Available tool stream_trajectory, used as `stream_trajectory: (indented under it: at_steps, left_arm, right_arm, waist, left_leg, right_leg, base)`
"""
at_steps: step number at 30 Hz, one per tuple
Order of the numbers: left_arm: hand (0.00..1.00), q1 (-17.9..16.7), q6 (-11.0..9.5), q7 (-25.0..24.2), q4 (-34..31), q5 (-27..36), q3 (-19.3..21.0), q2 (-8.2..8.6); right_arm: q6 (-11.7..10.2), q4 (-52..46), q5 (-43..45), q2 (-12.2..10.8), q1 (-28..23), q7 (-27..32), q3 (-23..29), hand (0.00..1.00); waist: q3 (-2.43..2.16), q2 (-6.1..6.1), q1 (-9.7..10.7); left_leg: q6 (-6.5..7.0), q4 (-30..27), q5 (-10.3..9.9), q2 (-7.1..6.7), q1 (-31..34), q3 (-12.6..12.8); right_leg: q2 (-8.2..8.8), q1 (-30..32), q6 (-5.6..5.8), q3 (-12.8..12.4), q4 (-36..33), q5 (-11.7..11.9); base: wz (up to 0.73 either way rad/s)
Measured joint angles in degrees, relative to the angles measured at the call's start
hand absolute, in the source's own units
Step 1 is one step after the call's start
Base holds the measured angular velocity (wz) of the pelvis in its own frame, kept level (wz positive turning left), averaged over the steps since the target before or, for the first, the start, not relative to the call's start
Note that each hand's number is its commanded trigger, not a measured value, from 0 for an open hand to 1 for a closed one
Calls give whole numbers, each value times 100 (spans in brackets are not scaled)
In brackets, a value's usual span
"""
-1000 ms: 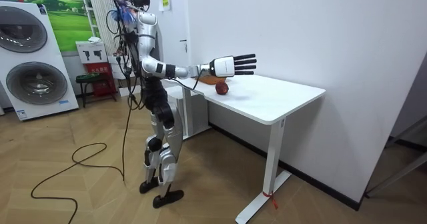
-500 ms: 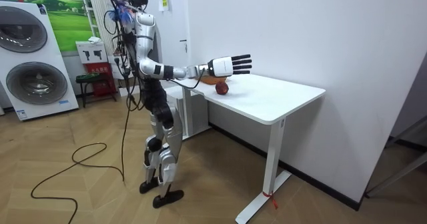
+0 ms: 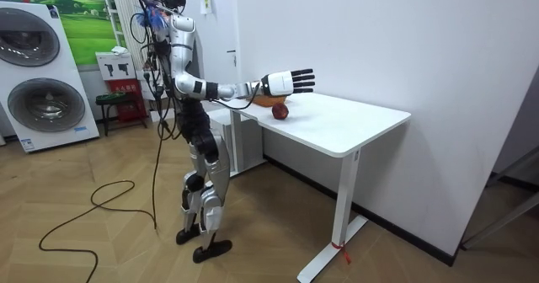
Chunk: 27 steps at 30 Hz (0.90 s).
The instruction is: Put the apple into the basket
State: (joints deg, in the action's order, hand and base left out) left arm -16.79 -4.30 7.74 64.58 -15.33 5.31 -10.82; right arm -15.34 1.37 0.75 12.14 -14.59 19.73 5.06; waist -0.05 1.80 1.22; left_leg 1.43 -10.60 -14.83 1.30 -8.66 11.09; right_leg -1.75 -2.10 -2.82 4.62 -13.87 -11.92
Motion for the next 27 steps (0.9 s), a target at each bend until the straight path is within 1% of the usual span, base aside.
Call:
stream_trajectory:
  at_steps: [6, 12, 17, 22, 27]
  left_arm:
    - [0, 26, -94, 18, -49, 0, -9, -7]
    - [0, 31, -105, 45, -40, -7, -116, -14]
    - [0, 24, -105, 52, -34, -10, -148, -15]
    - [0, 27, -104, 62, -11, -4, -223, -15]
    - [0, 39, -100, 67, 2, 0, -229, -14]
  right_arm:
    - [0, -102, -1, 0, 0, -234, -9, 0]
    - [-2, -298, 1, 0, 0, -439, -32, 0]
    - [-4, -343, 3, -1, 0, -460, -80, 0]
    - [-3, -186, -52, -8, -142, -570, -401, 0]
    - [100, 14, -59, -18, -237, -869, -563, 0]
  waist:
    - [1, -7, 2]
    - [5, -34, 5]
    - [22, -69, -13]
    - [10, -91, 1]
    - [-6, -108, 3]
  left_leg:
    - [0, 13, 0, 7, 29, -1]
    - [0, 12, 0, 9, 31, -14]
    - [0, 12, 0, 9, 39, 7]
    - [-1, 12, 0, 14, 8, 14]
    - [-1, 12, 0, 12, 20, 31]
  right_leg:
    - [-13, -8, -2, -17, -18, 2]
    - [-17, -7, -7, -20, -13, 5]
    - [-16, 12, -9, -17, -25, 6]
    - [-17, 14, -11, -11, 20, 8]
    - [-13, 22, -11, -8, 3, 8]
  base:
    - [0]
    - [0]
    - [0]
    - [0]
    - [0]
